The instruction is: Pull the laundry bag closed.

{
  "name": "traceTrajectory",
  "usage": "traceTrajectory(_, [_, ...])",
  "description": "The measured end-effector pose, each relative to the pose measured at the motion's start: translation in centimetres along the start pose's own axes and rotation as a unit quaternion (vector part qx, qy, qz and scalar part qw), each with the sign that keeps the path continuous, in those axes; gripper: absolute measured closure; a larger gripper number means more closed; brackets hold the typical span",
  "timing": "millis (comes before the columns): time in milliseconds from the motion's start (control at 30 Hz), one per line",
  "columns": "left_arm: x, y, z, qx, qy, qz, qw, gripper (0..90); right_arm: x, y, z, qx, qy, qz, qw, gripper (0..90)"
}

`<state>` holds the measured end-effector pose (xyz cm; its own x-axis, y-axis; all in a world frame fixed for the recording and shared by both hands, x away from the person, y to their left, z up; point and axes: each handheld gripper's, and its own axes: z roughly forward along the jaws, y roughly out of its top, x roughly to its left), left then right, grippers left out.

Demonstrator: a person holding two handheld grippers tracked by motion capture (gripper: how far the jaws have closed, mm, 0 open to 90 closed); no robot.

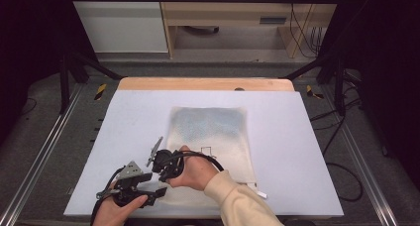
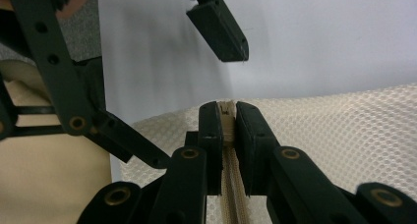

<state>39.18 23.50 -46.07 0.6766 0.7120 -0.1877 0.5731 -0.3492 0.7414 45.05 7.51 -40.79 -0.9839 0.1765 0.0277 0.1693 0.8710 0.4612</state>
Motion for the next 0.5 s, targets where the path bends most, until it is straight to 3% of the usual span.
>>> traceTrajectory(367, [-0.1, 0.0, 1.0, 0.009, -0.030, -0.004, 0.9995, 34.6, 0.1, 0.0, -0.9, -0.010, -0.008, -0.006, 0.9999, 82.1])
traceTrajectory(500, [0.1, 0.2, 1.4, 0.006, -0.059, -0.006, 0.9982, 40.2, 0.2, 0.1, -1.1, -0.015, -0.007, -0.005, 0.9999, 82.1])
